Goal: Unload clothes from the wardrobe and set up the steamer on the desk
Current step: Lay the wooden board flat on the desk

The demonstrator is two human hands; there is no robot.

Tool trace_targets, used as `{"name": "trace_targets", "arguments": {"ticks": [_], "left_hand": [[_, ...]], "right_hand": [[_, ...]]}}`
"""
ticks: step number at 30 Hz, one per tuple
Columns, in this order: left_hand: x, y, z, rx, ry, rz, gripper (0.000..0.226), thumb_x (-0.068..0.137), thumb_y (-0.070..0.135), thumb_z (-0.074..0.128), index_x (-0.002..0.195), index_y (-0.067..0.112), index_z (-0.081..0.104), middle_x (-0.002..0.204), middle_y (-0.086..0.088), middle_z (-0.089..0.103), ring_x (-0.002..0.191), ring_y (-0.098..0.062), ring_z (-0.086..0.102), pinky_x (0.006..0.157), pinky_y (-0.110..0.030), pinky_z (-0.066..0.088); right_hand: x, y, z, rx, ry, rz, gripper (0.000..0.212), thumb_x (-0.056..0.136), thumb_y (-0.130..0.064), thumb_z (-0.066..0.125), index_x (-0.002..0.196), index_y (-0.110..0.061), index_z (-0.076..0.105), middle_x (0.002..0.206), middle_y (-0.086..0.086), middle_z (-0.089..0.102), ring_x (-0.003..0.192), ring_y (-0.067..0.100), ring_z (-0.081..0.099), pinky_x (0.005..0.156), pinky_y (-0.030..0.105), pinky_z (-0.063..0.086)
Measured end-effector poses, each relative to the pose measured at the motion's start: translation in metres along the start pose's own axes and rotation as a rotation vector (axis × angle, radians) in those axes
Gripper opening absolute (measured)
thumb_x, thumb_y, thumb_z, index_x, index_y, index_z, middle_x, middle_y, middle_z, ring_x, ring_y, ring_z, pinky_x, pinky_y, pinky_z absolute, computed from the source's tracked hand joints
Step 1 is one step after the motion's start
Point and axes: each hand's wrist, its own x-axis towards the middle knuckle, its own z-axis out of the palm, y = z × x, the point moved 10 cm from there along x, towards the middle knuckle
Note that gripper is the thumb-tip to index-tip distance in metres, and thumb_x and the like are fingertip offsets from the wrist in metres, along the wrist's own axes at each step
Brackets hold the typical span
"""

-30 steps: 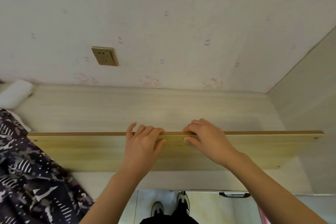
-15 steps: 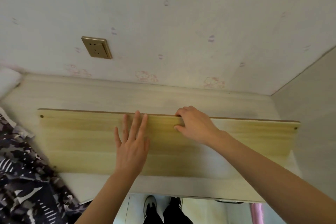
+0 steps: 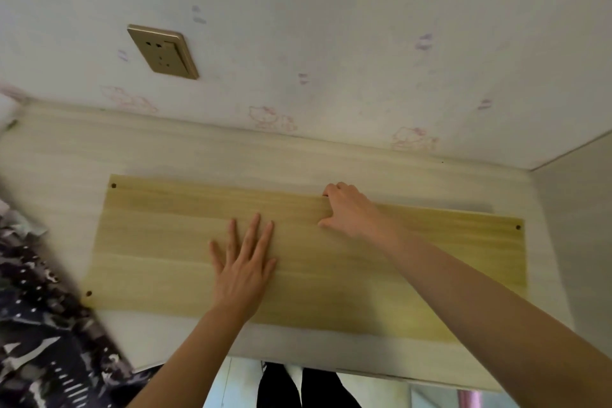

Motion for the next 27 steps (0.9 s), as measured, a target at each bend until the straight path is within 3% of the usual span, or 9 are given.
{"name": "trace_targets", "arguments": {"ticks": [8,17,21,27], "left_hand": [[0.005,-0.011,0.030,-0.010,-0.072,-0.089,0.063,0.089,0.064,0.015,0.148,0.047,0.001,0.160,0.014,0.002,0.147,-0.030,0.003,0.102,-0.074,0.016],[0.005,-0.014,0.034,-0.021,-0.073,-0.115,0.060,0.091,0.064,0.002,0.148,0.047,0.003,0.160,0.015,0.005,0.147,-0.030,0.004,0.101,-0.075,0.014],[0.005,-0.015,0.034,-0.031,-0.069,-0.108,0.059,0.091,0.062,0.010,0.148,0.048,0.002,0.159,0.016,0.002,0.147,-0.030,0.003,0.102,-0.074,0.012],[0.003,-0.021,0.036,-0.058,-0.089,-0.148,0.057,0.090,0.062,0.006,0.144,0.054,-0.010,0.157,0.019,-0.012,0.147,-0.026,-0.008,0.105,-0.072,0.006]], "right_hand": [[0.027,0.014,0.033,0.073,-0.131,0.017,0.068,0.072,-0.046,0.076,0.123,-0.008,0.051,0.119,0.012,0.053,0.111,0.029,0.050,0.094,0.041,0.045],[0.033,0.014,0.035,0.040,-0.101,-0.011,0.071,0.072,-0.047,0.076,0.126,-0.007,0.053,0.118,0.010,0.051,0.109,0.027,0.050,0.094,0.038,0.044],[0.031,0.013,0.033,0.080,-0.075,-0.023,0.071,0.071,-0.047,0.076,0.127,-0.009,0.054,0.115,0.008,0.048,0.104,0.026,0.051,0.090,0.039,0.046],[0.011,0.004,0.035,-0.089,0.114,-0.073,0.040,0.091,-0.025,0.058,0.127,-0.009,0.053,0.128,0.008,0.052,0.121,0.027,0.040,0.099,0.039,0.042]]}}
